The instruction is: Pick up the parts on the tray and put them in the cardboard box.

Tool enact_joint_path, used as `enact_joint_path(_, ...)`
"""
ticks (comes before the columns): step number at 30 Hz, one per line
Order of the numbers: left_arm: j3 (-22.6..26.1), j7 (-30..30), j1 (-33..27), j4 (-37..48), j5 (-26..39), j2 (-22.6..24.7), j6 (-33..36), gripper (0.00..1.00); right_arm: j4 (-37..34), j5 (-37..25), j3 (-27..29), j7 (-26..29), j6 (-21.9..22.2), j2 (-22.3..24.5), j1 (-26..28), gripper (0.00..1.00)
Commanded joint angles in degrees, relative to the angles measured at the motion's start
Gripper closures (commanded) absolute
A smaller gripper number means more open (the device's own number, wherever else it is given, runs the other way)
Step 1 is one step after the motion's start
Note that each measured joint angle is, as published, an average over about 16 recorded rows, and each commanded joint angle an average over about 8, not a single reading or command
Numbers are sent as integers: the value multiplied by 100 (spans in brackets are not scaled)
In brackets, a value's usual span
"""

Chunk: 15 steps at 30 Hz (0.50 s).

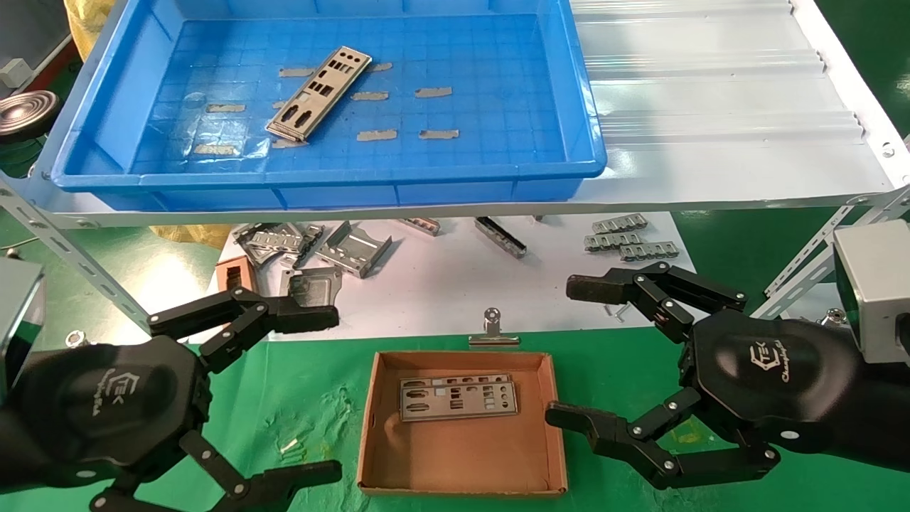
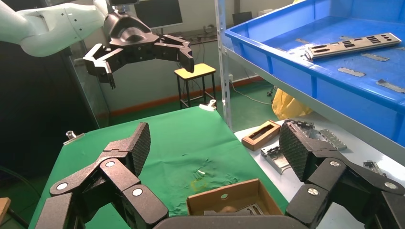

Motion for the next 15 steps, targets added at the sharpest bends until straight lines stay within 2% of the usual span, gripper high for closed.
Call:
enact_joint_path(1,1,1,-1,1,1,1,0,0,0,0,0,0,0,0,0,0)
enact_joint_path(15,4,3,-4,6,1,4,0,0,0,0,0,0,0,0,0,0)
